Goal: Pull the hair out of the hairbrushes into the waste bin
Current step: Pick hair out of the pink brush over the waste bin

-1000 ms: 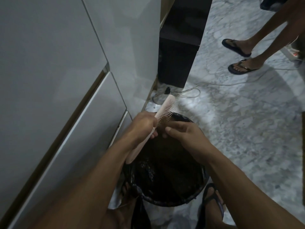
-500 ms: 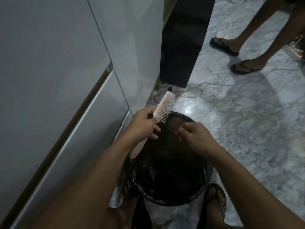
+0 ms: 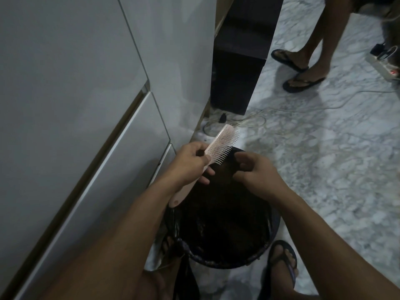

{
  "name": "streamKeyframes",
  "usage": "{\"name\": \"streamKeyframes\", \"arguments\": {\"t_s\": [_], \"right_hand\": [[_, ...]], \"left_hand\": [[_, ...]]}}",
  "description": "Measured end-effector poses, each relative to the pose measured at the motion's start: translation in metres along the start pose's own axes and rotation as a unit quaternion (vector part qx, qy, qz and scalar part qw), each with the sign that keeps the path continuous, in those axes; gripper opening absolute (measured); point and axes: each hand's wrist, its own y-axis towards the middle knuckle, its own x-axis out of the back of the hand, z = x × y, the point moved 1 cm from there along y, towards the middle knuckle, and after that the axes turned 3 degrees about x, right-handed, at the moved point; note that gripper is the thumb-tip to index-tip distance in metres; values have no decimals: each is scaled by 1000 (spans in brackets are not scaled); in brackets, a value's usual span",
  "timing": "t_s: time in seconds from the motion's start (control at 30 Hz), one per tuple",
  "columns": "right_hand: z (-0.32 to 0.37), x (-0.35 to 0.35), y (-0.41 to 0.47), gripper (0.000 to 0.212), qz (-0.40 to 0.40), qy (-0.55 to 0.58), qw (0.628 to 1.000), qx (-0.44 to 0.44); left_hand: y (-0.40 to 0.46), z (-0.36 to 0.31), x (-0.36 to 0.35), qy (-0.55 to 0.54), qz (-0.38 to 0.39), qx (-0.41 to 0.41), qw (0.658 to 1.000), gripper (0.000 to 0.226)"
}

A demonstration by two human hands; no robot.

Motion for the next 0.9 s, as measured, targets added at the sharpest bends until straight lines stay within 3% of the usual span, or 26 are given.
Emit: {"name": "streamKeyframes", "arguments": {"t_s": [0.13, 0.27, 0.4, 0.47, 0.53, 0.67, 0.8, 0.9], "right_hand": [[7, 5, 0, 42, -54, 134, 989, -34], [6, -1, -1, 31, -95, 184, 977, -47], [6, -14, -6, 47, 60, 275, 958, -43], [7, -18, -10, 35, 87, 263, 960, -42], [6, -19, -15, 17, 83, 210, 974, -15], [1, -18, -19, 25, 91, -23, 995, 43], [-36, -22, -15, 19, 147, -260, 954, -40], [-50, -25, -19, 21, 156, -331, 926, -91]], "left_hand": [[0, 4, -3, -5, 7, 12, 1000, 27], [-5, 6, -5, -12, 5, 26, 1000, 27], [-15, 5, -6, -38, 1, 18, 999, 26], [-20, 6, -5, -42, -4, 17, 999, 24], [-23, 8, -3, -22, -18, 17, 999, 25], [-26, 8, 6, -39, -68, 11, 997, 25], [-28, 8, 15, -82, -77, 8, 994, 17], [-31, 8, 17, -105, -71, 20, 992, 13]]}}
